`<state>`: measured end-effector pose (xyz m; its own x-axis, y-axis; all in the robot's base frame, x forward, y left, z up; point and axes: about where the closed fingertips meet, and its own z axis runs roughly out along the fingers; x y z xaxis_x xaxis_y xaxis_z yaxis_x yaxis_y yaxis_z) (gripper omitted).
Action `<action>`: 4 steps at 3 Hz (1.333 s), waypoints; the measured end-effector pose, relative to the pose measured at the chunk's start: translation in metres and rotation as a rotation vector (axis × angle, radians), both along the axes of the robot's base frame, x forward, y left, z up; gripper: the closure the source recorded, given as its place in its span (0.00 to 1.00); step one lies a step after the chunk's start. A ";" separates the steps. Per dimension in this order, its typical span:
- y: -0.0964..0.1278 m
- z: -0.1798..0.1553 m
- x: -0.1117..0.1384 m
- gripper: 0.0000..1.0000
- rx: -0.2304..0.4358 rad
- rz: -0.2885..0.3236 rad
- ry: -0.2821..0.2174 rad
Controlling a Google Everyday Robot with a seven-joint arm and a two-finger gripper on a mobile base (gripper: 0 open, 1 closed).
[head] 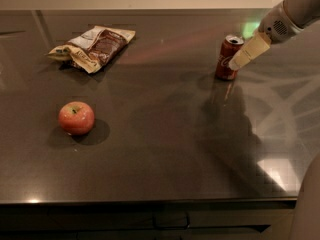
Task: Move coke can near brown chip bag
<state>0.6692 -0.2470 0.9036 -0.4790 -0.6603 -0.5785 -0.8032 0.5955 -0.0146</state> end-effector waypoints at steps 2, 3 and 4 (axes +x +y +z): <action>0.025 -0.006 0.001 0.00 0.030 0.051 0.011; 0.028 -0.007 0.005 0.15 0.035 0.031 0.010; 0.020 -0.005 0.009 0.39 0.033 -0.017 0.004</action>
Offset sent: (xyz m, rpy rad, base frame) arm -0.0017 0.0368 -0.0016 0.0451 0.0066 0.0736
